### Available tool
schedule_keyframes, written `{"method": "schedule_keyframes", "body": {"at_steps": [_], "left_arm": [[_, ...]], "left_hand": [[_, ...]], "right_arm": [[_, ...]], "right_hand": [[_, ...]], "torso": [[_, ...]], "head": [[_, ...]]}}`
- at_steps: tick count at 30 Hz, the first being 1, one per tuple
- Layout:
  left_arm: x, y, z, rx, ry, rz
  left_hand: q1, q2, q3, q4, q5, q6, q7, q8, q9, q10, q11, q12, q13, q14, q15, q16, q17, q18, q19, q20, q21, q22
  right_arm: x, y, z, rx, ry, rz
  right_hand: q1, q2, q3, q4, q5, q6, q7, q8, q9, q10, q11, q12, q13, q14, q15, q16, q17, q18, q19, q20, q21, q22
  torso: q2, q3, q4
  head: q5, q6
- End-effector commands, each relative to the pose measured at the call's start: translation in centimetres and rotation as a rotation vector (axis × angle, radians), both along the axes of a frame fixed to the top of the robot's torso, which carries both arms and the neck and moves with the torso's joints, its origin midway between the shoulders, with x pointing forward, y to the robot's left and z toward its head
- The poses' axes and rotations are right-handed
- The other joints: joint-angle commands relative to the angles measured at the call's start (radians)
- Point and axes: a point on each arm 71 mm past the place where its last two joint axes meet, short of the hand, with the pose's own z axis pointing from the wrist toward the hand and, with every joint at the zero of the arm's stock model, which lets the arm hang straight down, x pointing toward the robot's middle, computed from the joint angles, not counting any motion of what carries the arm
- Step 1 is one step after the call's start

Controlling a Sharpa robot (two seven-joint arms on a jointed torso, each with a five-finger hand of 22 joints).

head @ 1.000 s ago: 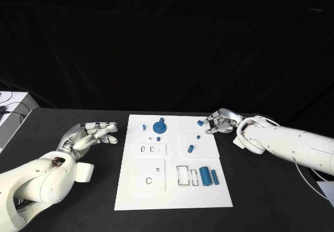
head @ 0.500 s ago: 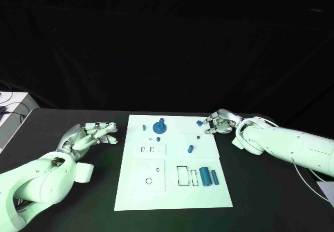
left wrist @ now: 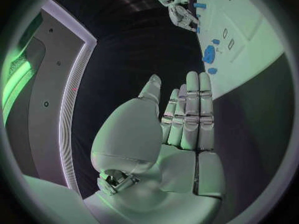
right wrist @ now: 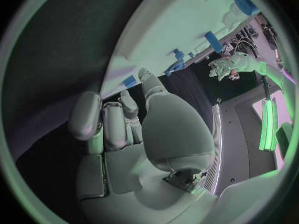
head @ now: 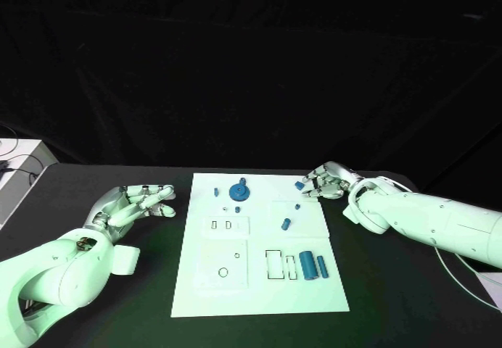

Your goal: Assemble the parts on the task board

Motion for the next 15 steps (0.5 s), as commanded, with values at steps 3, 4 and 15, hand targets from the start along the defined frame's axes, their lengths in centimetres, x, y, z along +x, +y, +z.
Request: {"method": "schedule_keyframes", "body": {"at_steps": [3,4,15], "left_arm": [[-0.1,-0.2,0.1,-0.006,-0.010,-0.019],[-0.1,-0.2,0.1,-0.006,-0.010,-0.019],[-0.1,-0.1,0.1,-0.004,-0.007,-0.019]], "left_hand": [[0.006,0.004,0.001,-0.003,-0.006,0.004,-0.001,0.001,0.001,0.003,0.000,0.002,0.001,0.000,0.000,0.005,0.001,0.002,-0.006,-0.001,0.002,0.000],[0.006,0.004,0.001,-0.003,-0.006,0.004,-0.001,0.001,0.001,0.003,0.000,0.002,0.001,0.000,0.000,0.005,0.001,0.002,-0.006,-0.001,0.002,0.000],[0.006,0.004,0.001,-0.003,-0.006,0.004,-0.001,0.001,0.001,0.003,0.000,0.002,0.001,0.000,0.000,0.005,0.001,0.002,-0.006,-0.001,0.002,0.000]], "right_arm": [[0.1,0.4,-0.2,-0.010,0.008,-0.089],[0.1,0.5,-0.2,-0.012,0.013,-0.093],[-0.3,2.1,-1.0,-0.040,0.046,-0.102]], "right_hand": [[-0.050,0.004,-0.003,0.032,0.010,0.026,-0.007,0.003,0.002,0.012,-0.005,0.012,0.006,0.000,-0.008,0.002,-0.003,0.013,0.074,-0.008,-0.006,0.135],[-0.062,0.003,-0.002,0.038,0.014,0.031,-0.009,0.004,0.002,0.014,-0.007,0.013,0.008,0.000,-0.010,0.002,-0.003,0.013,0.074,-0.010,-0.005,0.135],[-0.114,-0.021,0.009,0.090,0.017,0.100,-0.040,0.036,0.032,0.027,-0.027,0.013,0.021,0.001,-0.025,0.006,-0.003,0.003,0.075,-0.027,0.003,0.135]], "torso": [[-0.001,-0.0008,0.0009],[-0.001,-0.0010,0.0009],[0.000,-0.0002,0.0008]], "head": [[-0.002,-0.001],[-0.002,-0.001],[-0.002,-0.001]]}}
